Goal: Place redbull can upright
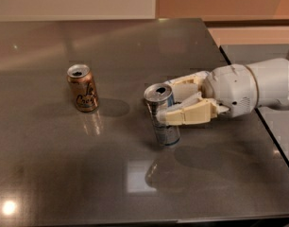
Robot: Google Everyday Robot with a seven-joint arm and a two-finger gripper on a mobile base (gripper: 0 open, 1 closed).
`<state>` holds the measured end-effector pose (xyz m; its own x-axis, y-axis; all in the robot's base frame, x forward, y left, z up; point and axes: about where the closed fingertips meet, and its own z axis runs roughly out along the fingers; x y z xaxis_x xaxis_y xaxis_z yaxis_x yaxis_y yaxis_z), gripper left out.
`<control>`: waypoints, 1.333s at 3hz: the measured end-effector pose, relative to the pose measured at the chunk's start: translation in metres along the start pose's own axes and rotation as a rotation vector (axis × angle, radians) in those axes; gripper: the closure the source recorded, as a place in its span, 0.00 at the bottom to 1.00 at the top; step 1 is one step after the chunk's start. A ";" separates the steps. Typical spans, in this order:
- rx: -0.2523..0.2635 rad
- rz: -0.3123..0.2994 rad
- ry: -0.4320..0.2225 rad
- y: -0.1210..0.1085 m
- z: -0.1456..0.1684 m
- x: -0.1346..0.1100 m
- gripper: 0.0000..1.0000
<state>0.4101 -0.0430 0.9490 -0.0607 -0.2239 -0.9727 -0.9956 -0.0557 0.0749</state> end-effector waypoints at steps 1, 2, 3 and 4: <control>-0.017 0.021 -0.103 -0.003 -0.009 0.006 1.00; -0.025 0.023 -0.172 -0.008 -0.018 0.015 1.00; -0.025 -0.008 -0.222 -0.010 -0.024 0.021 1.00; -0.005 -0.046 -0.247 -0.010 -0.026 0.026 0.84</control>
Offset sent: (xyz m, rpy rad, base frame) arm 0.0146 -0.0394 -0.0216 0.2575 0.0468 0.0028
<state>0.4203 -0.0736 0.9288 -0.0313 0.0233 -0.9992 -0.9974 -0.0655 0.0298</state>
